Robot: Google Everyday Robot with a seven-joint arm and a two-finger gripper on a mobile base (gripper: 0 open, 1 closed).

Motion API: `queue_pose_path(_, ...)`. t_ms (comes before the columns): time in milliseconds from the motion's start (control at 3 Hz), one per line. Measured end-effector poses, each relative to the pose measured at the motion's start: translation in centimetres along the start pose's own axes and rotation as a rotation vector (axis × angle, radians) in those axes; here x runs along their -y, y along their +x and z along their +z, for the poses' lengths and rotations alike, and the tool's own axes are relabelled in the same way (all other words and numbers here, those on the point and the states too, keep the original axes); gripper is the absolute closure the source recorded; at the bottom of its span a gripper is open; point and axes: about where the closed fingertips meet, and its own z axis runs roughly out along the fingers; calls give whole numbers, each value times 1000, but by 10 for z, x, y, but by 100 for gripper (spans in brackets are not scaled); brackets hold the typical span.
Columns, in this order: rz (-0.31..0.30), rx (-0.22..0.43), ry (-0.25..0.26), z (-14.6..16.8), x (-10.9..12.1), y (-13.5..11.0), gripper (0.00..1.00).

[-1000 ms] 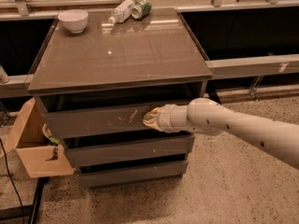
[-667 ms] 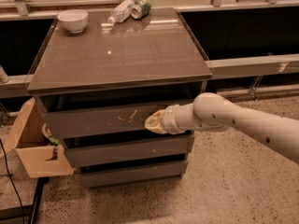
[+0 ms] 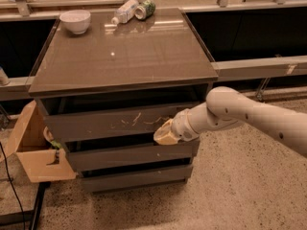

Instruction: Close top drawer

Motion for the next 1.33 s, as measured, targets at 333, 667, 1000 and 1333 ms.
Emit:
queue_pose_path(333, -4, 0, -20, 1, -5, -1, 73)
queue_pose_path(667, -4, 0, -20, 1, -5, -1, 50)
queue_pose_path(1000, -4, 0, -20, 1, -5, -1, 26)
queue_pose_path(1333, -4, 0, -20, 1, -5, -1, 5)
